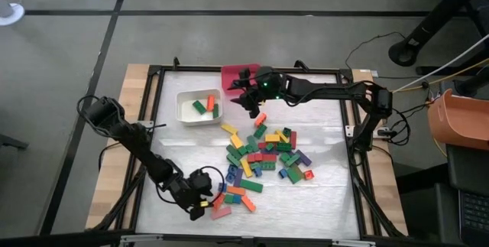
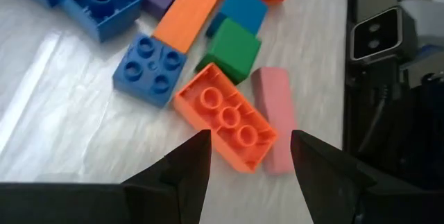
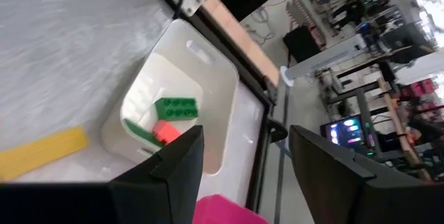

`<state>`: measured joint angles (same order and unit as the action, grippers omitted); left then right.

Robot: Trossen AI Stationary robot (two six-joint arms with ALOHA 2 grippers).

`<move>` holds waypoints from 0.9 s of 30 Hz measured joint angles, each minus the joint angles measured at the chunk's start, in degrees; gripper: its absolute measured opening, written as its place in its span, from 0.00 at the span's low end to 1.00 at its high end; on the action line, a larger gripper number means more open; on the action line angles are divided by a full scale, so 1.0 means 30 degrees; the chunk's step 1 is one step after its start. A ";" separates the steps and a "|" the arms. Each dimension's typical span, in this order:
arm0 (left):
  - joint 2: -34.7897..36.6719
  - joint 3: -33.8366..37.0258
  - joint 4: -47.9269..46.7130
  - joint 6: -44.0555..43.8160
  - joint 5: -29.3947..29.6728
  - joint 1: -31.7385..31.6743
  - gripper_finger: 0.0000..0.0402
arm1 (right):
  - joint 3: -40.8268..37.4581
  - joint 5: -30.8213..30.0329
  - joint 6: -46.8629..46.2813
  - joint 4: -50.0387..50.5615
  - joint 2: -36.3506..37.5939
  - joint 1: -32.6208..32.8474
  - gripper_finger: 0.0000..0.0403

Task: Sort blocks by size
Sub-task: Put the large orange game piece into the white bin

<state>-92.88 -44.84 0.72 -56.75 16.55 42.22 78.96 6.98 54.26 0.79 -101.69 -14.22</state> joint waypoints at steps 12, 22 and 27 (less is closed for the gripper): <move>-0.0761 -0.0007 -0.0097 -0.1334 -0.0444 -0.0216 0.46 | 0.0000 0.0017 0.0000 0.1297 0.0570 0.0000 0.52; -0.1379 -0.0022 -0.0036 -0.1888 -0.0993 -0.0481 0.46 | 0.0000 -0.0177 0.0000 0.2251 0.3052 0.0000 0.52; -0.1392 -0.0022 -0.0556 -0.1980 -0.1574 -0.0745 0.46 | 0.0000 -0.0175 0.0000 0.3172 0.4471 0.0000 0.52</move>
<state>-97.06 -44.91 -0.95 -62.69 11.82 39.98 78.96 6.46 54.26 10.30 -88.28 -14.22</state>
